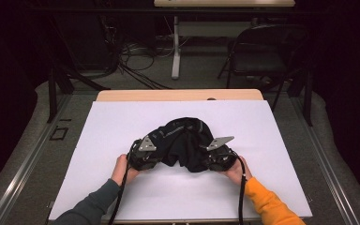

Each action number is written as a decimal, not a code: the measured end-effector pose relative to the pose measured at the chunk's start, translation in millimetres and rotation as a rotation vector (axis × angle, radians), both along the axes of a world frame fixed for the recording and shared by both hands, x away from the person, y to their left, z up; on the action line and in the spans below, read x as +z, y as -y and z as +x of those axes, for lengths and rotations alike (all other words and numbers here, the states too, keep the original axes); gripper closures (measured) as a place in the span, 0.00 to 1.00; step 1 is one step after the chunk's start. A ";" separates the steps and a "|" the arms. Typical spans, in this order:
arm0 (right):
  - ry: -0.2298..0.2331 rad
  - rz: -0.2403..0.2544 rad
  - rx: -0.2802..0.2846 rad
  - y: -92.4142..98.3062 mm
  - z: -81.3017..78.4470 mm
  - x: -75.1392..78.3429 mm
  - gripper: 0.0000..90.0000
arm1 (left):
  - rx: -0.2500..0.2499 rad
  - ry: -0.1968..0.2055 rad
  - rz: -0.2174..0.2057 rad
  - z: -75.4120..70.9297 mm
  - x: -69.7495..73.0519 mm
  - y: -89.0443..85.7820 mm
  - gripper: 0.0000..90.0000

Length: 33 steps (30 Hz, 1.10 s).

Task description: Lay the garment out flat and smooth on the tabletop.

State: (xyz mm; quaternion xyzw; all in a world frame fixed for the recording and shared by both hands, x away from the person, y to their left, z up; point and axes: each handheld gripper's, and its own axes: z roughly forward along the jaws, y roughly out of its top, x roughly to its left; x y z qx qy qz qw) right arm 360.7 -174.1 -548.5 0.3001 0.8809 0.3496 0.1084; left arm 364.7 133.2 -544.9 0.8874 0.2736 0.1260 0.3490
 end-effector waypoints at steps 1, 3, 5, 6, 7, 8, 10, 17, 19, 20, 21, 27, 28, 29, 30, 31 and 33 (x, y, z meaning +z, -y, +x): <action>0.000 0.000 0.000 0.0 0.0 0.0 0.78 | -0.002 -0.002 -0.001 -2.0 0.1 -0.1 0.80; -0.001 -0.007 0.012 0.5 -5.3 1.1 0.78 | -0.010 -0.001 0.001 -6.3 0.3 -0.3 0.80; -0.003 -0.008 0.015 0.7 -7.7 1.5 0.78 | -0.017 -0.002 -0.001 -10.8 1.6 -0.5 0.80; -0.002 -0.008 0.019 0.8 -10.0 1.6 0.78 | -0.020 -0.002 -0.002 -13.0 2.1 -0.2 0.80; -0.002 -0.009 0.024 1.0 -12.0 1.7 0.78 | -0.025 -0.002 -0.002 -14.8 2.7 -0.1 0.80; -0.002 -0.010 0.026 1.3 -14.0 2.0 0.78 | -0.026 0.000 -0.003 -16.7 3.0 0.2 0.80; -0.005 -0.013 0.034 2.8 -19.4 2.7 0.78 | -0.032 -0.003 -0.003 -19.9 3.6 0.0 0.80; -0.015 -0.014 0.051 6.6 -29.6 3.7 0.78 | -0.051 -0.013 -0.008 -35.1 6.0 -2.2 0.80; -0.018 -0.016 0.056 7.5 -32.9 4.2 0.78 | -0.061 -0.019 -0.008 -39.4 6.6 -2.4 0.80; -0.019 -0.014 0.058 8.0 -34.7 4.3 0.78 | -0.061 -0.019 -0.008 -39.4 6.6 -2.4 0.80; -0.021 -0.014 0.062 8.6 -36.8 4.6 0.78 | -0.066 -0.019 -0.011 -44.3 7.2 -2.4 0.80; -0.030 -0.019 0.083 13.1 -48.5 6.3 0.78 | -0.083 -0.022 -0.010 -56.0 9.0 -3.3 0.79; -0.031 -0.017 0.084 15.8 -52.3 6.2 0.77 | -0.084 -0.020 0.002 -56.8 8.7 -3.1 0.78; -0.036 -0.025 0.077 17.2 -52.8 6.0 0.74 | -0.078 -0.024 0.006 -55.2 8.9 -3.5 0.73; -0.036 -0.025 0.077 17.2 -52.8 6.0 0.74 | -0.078 -0.024 0.006 -55.2 8.9 -3.5 0.65; -0.043 -0.022 0.068 18.3 -51.9 5.3 0.71 | -0.069 -0.025 0.008 -53.4 9.3 -3.8 0.65; -0.049 -0.021 0.056 19.6 -50.1 5.6 0.55 | -0.044 -0.018 0.000 -52.1 11.6 -5.6 0.38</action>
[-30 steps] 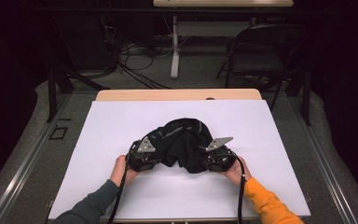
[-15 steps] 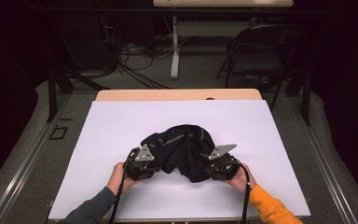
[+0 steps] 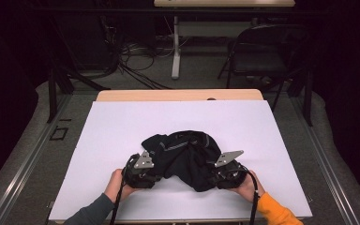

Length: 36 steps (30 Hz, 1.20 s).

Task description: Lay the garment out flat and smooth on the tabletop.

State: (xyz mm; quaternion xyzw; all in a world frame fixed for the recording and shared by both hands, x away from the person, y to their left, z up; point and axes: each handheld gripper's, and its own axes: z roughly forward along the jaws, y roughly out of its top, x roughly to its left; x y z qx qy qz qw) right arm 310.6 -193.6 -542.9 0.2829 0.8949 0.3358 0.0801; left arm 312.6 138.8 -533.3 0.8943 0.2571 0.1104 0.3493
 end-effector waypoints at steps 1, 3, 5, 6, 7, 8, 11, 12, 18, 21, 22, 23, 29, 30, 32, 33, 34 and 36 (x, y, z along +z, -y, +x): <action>-0.007 0.002 -0.007 0.7 0.5 0.8 0.47 | 0.006 0.007 -0.002 -0.2 2.6 -1.1 0.38; -0.014 0.014 -0.012 3.4 0.6 3.3 0.33 | 0.015 0.019 -0.020 -1.3 7.5 -4.0 0.29; -0.013 0.025 -0.025 6.6 0.2 5.8 0.22 | 0.024 0.024 -0.028 -0.7 10.8 -7.6 0.22; -0.007 0.036 -0.022 8.6 0.8 6.7 0.19 | 0.030 0.023 -0.034 0.0 11.8 -9.2 0.18; -0.011 0.042 -0.025 10.5 0.7 8.2 0.16 | 0.036 0.025 -0.035 0.9 13.0 -10.6 0.18; -0.010 0.052 -0.029 12.4 0.8 9.5 0.15 | 0.042 0.029 -0.040 1.8 14.2 -11.5 0.17; -0.008 0.070 -0.038 18.6 1.1 14.1 0.12 | 0.043 0.032 -0.050 3.1 17.5 -13.4 0.16; -0.008 0.075 -0.041 20.8 1.2 15.6 0.11 | 0.041 0.029 -0.052 3.5 18.1 -13.6 0.15; 0.030 0.100 -0.072 27.8 5.6 27.4 0.11 | 0.056 0.042 -0.055 8.6 23.9 -15.8 0.10; 0.047 0.104 -0.074 27.8 8.0 31.4 0.11 | 0.073 0.047 -0.061 12.9 25.7 -18.9 0.08; 0.049 0.106 -0.076 27.9 9.9 32.4 0.12 | 0.078 0.049 -0.059 14.7 26.0 -19.9 0.08; 0.056 0.105 -0.078 28.0 12.5 33.0 0.12 | 0.084 0.046 -0.063 16.8 25.9 -20.2 0.08; 0.079 0.116 -0.115 29.2 31.1 38.5 0.14 | 0.104 0.056 -0.053 32.7 27.4 -17.6 0.09; 0.097 0.109 -0.120 27.6 38.4 40.8 0.15 | 0.110 0.057 -0.047 36.0 27.6 -17.5 0.11; 0.100 0.106 -0.125 26.2 42.1 41.7 0.15 | 0.126 0.058 -0.044 42.6 27.9 -17.2 0.11; 0.106 0.099 -0.130 24.6 46.2 42.5 0.15 | 0.132 0.056 -0.043 45.8 28.0 -17.1 0.12; 0.111 0.098 -0.137 22.7 50.2 42.9 0.15 | 0.138 0.055 -0.041 49.0 27.7 -16.8 0.13; 0.119 0.082 -0.145 18.3 58.8 43.0 0.16 | 0.142 0.047 -0.028 55.2 25.9 -15.7 0.16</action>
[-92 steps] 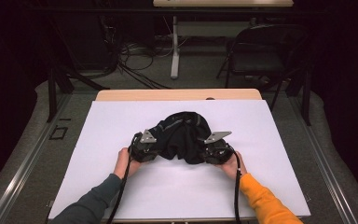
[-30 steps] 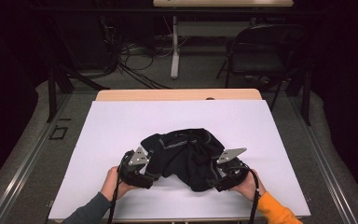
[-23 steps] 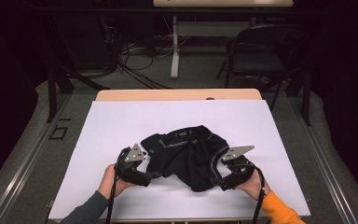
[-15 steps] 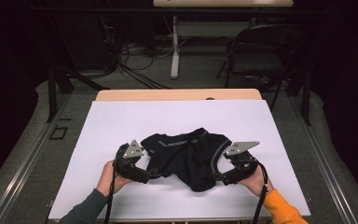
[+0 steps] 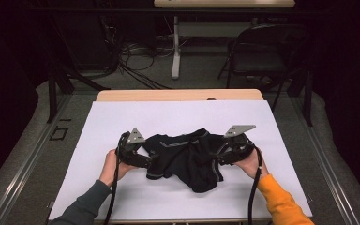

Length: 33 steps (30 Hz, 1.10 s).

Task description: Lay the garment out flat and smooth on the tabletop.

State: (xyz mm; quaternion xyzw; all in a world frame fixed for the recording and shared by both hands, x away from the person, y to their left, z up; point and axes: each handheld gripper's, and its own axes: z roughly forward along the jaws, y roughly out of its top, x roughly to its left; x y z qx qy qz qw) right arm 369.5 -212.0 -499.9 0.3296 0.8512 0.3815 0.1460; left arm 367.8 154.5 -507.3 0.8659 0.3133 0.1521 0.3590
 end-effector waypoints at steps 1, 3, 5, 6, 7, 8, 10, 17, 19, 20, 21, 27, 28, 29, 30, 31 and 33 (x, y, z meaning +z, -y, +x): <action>0.007 -0.010 -0.003 -2.7 4.5 -0.8 0.16 | -0.004 -0.005 0.002 3.4 -1.7 0.9 0.16; -0.004 -0.030 -0.001 -9.5 14.1 -4.4 0.16 | -0.003 -0.020 0.018 9.8 -5.1 3.7 0.17; -0.024 -0.047 -0.002 -17.2 23.3 -10.6 0.16 | -0.005 -0.030 0.031 16.7 -9.2 6.8 0.17; -0.037 -0.052 -0.002 -20.6 27.9 -14.4 0.16 | -0.004 -0.038 0.039 20.7 -11.8 8.3 0.17; -0.058 -0.056 -0.007 -23.9 32.1 -18.4 0.15 | -0.007 -0.063 0.031 25.0 -14.3 9.3 0.17; -0.091 -0.082 -0.005 -29.5 39.3 -26.6 0.14 | -0.013 -0.088 0.023 32.3 -19.3 11.8 0.16; -0.121 -0.102 0.000 -33.1 44.5 -34.5 0.13 | -0.025 -0.108 0.026 35.6 -22.0 13.6 0.15; -0.197 -0.098 0.013 -34.9 48.2 -48.6 0.27 | -0.109 -0.211 0.002 44.2 -36.8 25.7 0.30; -0.201 -0.087 0.016 -33.0 47.3 -48.2 0.39 | -0.127 -0.232 -0.025 43.9 -37.6 25.3 0.43; -0.202 -0.079 0.024 -32.1 46.5 -47.7 0.46 | -0.133 -0.231 -0.025 43.2 -37.2 25.4 0.49; -0.201 -0.075 0.023 -32.1 45.3 -47.5 0.51 | -0.137 -0.225 -0.025 41.9 -37.2 26.1 0.54; -0.200 -0.057 0.043 -36.9 35.6 -47.6 0.79 | -0.163 -0.199 -0.015 33.9 -35.8 28.9 0.78; -0.198 -0.065 0.043 -37.2 33.5 -47.1 0.79 | -0.158 -0.195 -0.017 31.9 -35.6 29.1 0.79; -0.194 -0.060 0.047 -37.7 31.7 -47.4 0.80 | -0.160 -0.193 -0.017 30.1 -35.4 29.0 0.80; -0.200 -0.069 0.055 -37.2 30.0 -46.6 0.80 | -0.163 -0.190 -0.014 28.5 -34.8 28.7 0.80; -0.201 -0.072 0.071 -36.7 25.6 -46.3 0.81 | -0.170 -0.191 -0.012 26.7 -34.2 28.1 0.81; -0.205 -0.075 0.074 -36.6 22.7 -45.8 0.81 | -0.180 -0.201 -0.012 22.0 -32.9 26.3 0.81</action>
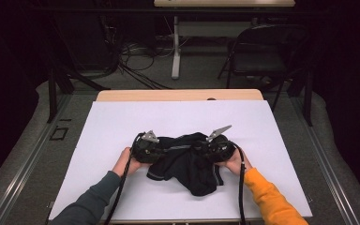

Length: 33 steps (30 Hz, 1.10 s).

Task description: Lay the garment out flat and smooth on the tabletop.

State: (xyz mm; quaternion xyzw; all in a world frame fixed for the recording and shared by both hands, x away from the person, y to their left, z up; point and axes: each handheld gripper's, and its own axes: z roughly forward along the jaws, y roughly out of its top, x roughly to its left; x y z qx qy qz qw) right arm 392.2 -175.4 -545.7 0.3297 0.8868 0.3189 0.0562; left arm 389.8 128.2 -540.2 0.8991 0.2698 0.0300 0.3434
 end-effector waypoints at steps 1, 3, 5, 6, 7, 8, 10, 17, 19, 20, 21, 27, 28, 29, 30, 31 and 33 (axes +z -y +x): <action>0.000 -0.005 0.013 0.2 -2.7 0.4 0.81 | -0.002 -0.005 0.000 -3.3 0.5 -0.9 0.81; 0.000 -0.018 0.033 0.1 -9.4 1.4 0.81 | -0.012 -0.008 0.007 -10.6 2.0 -2.7 0.81; 0.004 -0.025 0.047 -0.1 -16.4 1.9 0.80 | -0.020 -0.006 0.013 -17.9 3.5 -4.6 0.80; 0.002 -0.028 0.051 0.0 -19.8 2.3 0.80 | -0.024 -0.010 0.015 -21.5 4.1 -5.8 0.80; 0.005 -0.028 0.057 -0.1 -22.8 2.4 0.80 | -0.025 -0.011 0.017 -25.1 4.8 -7.2 0.80; 0.007 -0.034 0.067 -0.3 -25.9 2.8 0.80 | -0.023 -0.014 0.017 -29.0 5.2 -8.6 0.80; 0.011 -0.045 0.083 -0.7 -31.8 3.7 0.79 | -0.023 -0.011 0.021 -36.1 5.9 -11.6 0.80; 0.017 -0.058 0.076 9.9 -34.2 13.3 0.49 | 0.012 0.032 0.043 -41.4 18.2 -22.5 0.52; 0.031 -0.044 0.065 18.9 -34.4 20.9 0.45 | 0.033 0.050 0.039 -41.4 23.6 -23.9 0.43; 0.041 -0.032 0.049 23.9 -34.4 24.8 0.43 | 0.034 0.062 0.038 -41.3 26.9 -24.4 0.39; 0.069 -0.028 0.012 32.5 -34.1 31.9 0.42 | 0.038 0.073 0.033 -41.2 29.9 -24.6 0.36; 0.112 -0.071 -0.090 45.0 -25.3 35.2 0.37 | 0.043 0.085 0.036 -34.6 32.0 -17.0 0.33; 0.097 -0.090 -0.104 43.7 -17.5 27.2 0.36 | 0.041 0.076 0.048 -31.2 28.6 -13.6 0.32; 0.097 -0.090 -0.104 43.7 -17.5 27.2 0.36 | 0.038 0.062 0.054 -28.1 24.8 -9.9 0.32; 0.085 -0.102 -0.103 42.7 -13.3 22.4 0.36 | 0.034 0.054 0.063 -26.0 21.0 -5.9 0.32; 0.074 -0.109 -0.102 41.6 -9.3 17.2 0.35 | 0.023 0.054 0.073 -24.1 17.9 -2.8 0.33; 0.049 -0.118 -0.112 39.4 -4.3 9.5 0.37 | 0.000 0.039 0.073 -22.3 12.3 0.6 0.41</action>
